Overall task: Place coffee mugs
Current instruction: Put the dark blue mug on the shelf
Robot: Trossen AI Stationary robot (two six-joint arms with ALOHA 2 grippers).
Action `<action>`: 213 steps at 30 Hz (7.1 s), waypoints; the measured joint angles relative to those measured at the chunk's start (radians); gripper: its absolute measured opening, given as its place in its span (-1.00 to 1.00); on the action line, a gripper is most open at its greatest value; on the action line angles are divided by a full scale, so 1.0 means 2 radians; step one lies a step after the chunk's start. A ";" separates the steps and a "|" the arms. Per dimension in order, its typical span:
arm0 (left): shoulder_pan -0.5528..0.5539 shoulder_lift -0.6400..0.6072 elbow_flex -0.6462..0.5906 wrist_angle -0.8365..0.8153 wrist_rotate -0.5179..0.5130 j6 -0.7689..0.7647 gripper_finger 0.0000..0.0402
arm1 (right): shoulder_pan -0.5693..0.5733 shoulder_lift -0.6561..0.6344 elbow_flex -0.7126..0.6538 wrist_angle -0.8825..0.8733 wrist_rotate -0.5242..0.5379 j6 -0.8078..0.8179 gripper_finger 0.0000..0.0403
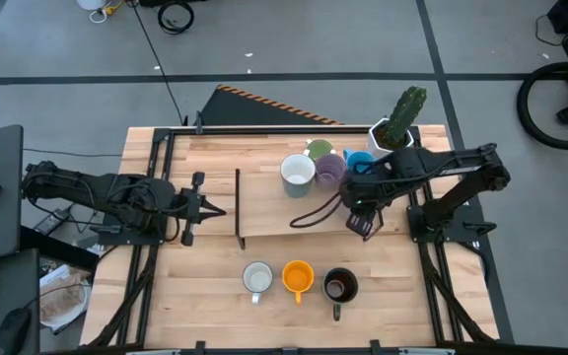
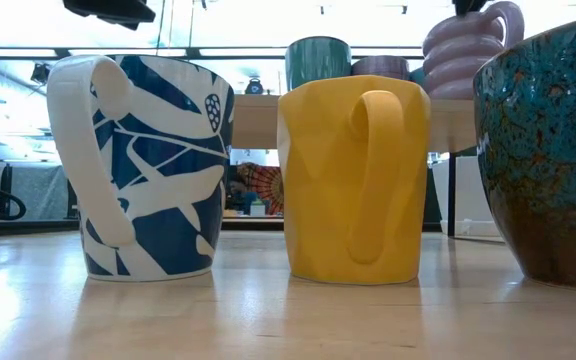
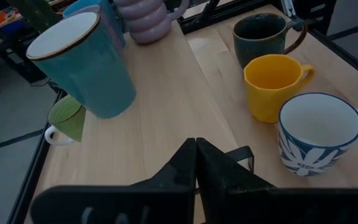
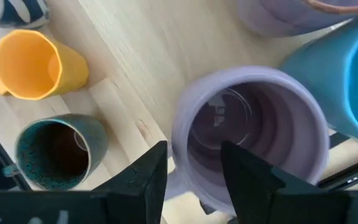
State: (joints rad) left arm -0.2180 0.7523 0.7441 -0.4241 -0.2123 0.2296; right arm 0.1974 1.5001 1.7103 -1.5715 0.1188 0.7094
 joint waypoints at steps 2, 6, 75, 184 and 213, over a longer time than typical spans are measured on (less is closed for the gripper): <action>0.000 0.000 0.000 -0.001 0.000 0.000 -0.92 | 0.006 -0.007 0.000 0.000 0.006 0.012 -0.22; 0.000 0.000 0.000 -0.001 0.029 -0.003 -0.92 | 0.032 -0.019 0.000 0.000 0.038 0.026 -0.22; 0.000 0.000 0.000 -0.004 0.103 -0.043 -0.92 | 0.215 0.346 0.176 0.051 -0.046 0.265 -0.03; 0.024 0.000 0.038 -0.046 0.069 -0.122 -0.92 | 0.047 0.128 0.141 -0.001 0.033 -0.093 -0.82; 0.024 0.000 0.038 -0.040 0.069 -0.122 -0.92 | 0.022 0.140 0.129 0.001 0.024 -0.117 -0.64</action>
State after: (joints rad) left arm -0.1703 0.7525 0.8196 -0.5043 -0.0742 -0.0151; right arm 0.2405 1.7802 1.9687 -1.5690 0.1665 0.4755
